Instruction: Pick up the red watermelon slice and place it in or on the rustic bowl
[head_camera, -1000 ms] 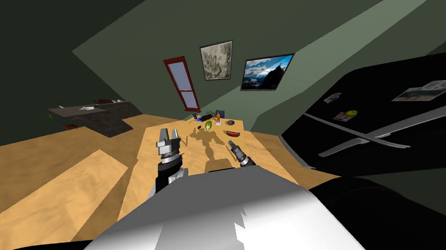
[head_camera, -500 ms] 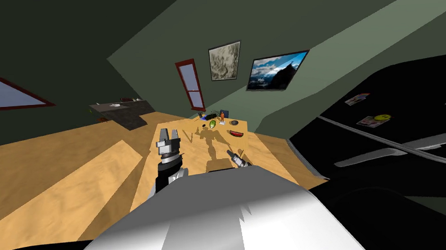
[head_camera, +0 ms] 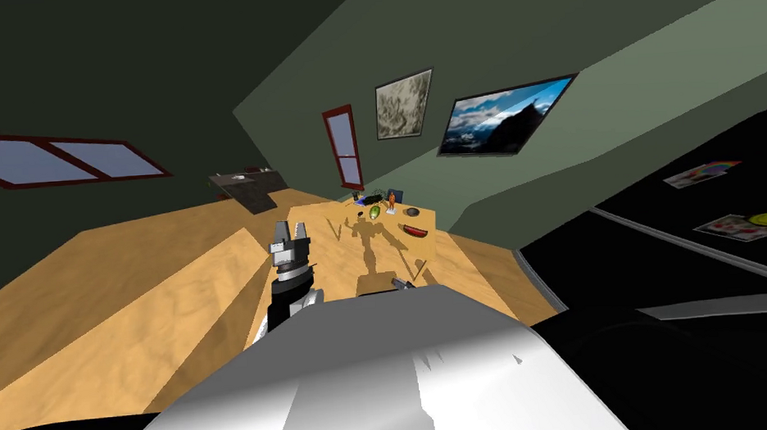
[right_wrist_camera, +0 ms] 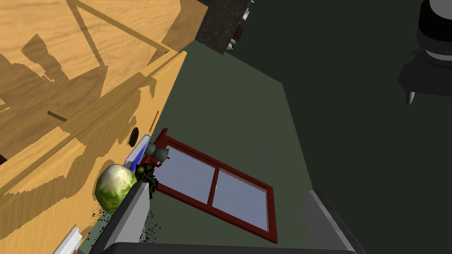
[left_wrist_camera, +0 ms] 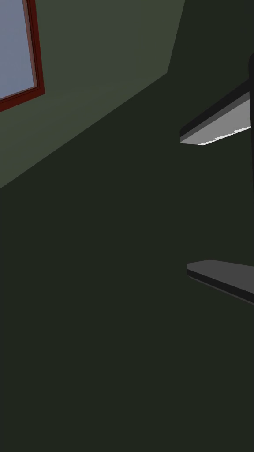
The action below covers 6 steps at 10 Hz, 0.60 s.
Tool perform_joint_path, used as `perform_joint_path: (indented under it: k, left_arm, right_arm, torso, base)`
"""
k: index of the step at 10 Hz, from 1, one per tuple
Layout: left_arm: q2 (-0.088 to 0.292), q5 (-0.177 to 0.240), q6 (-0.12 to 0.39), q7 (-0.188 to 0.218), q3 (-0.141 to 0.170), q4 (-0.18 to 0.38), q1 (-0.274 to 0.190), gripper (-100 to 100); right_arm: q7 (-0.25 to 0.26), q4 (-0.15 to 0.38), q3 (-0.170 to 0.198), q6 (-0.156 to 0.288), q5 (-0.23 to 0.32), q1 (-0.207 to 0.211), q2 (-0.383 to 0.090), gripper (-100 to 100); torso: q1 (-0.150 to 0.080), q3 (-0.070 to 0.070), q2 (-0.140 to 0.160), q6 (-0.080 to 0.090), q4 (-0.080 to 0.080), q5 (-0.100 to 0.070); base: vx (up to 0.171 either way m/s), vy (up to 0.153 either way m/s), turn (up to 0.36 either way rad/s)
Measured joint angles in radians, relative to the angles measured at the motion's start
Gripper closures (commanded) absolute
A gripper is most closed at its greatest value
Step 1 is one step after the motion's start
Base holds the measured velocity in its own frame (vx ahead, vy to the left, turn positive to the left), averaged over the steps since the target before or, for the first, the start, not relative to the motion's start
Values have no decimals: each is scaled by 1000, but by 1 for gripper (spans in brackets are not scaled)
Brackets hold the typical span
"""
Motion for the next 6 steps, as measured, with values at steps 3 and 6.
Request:
perform_joint_path:
  k: [3,6]
  left_arm:
    - [0,0,0,0,0,0,0,0]
    - [0,0,0,0,0,0,0,0]
  right_arm:
    - [2,78,30,-2,21,-7,-54,-100]
    - [1,134,49,-7,37,-4,-124,-100]
  torso:
    - [0,0,-1,0,0,0]
    - [-1,-1,-2,0,0,0]
  base:
    - [-4,25,135]
    - [8,24,148]
